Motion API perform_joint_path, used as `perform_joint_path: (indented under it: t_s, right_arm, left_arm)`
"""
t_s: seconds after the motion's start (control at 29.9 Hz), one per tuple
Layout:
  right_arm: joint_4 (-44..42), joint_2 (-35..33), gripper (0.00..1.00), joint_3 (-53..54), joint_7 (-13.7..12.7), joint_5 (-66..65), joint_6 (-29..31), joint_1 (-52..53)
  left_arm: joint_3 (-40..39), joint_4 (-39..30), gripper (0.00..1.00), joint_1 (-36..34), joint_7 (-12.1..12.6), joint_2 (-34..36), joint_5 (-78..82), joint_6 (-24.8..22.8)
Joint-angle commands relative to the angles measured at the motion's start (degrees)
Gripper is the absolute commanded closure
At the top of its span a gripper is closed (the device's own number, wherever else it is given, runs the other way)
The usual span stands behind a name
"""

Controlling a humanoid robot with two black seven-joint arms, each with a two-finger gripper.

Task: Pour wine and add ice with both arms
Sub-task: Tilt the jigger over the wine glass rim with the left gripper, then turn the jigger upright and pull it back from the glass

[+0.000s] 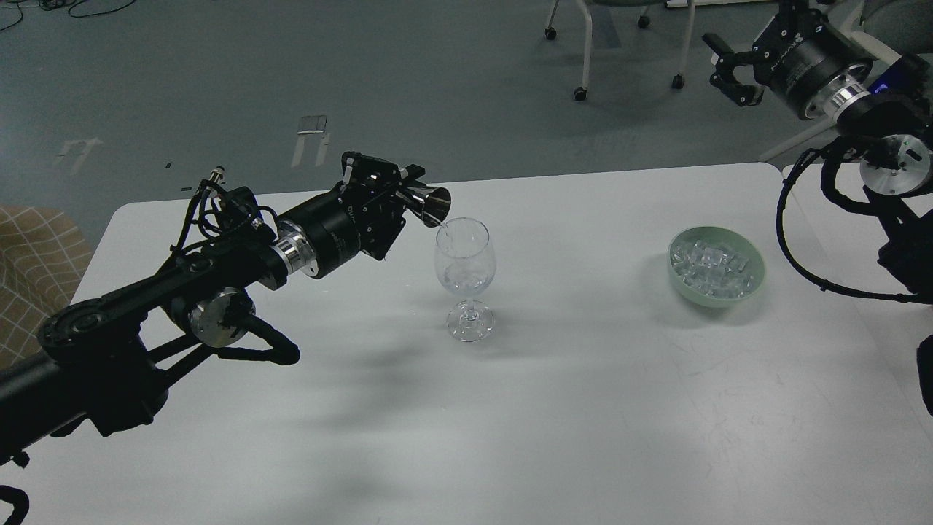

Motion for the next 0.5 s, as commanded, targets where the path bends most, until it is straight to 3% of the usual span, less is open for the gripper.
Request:
perform_joint_path:
  t_s: [0.0, 0.23, 0.47]
  right_arm:
    - [-0.01, 0.00, 0.00, -0.01, 0.00, 0.00, 0.00, -0.01]
    - [-0.09, 0.00, 0.00, -0.10, 0.00, 0.00, 0.00, -0.01]
    - [-0.10, 0.09, 0.00, -0.10, 0.00, 0.00, 0.00, -0.01]
  left_arm:
    - [-0.04, 0.00, 1.00, -0.02, 0.09, 0.08, 1.56, 1.41]
    - [-0.13, -0.17, 1.00, -0.90, 0.53, 0.08, 7.62, 1.93]
    - [-0.13, -3.33, 1.00, -1.78, 3.08, 0.43, 15.00, 2.90]
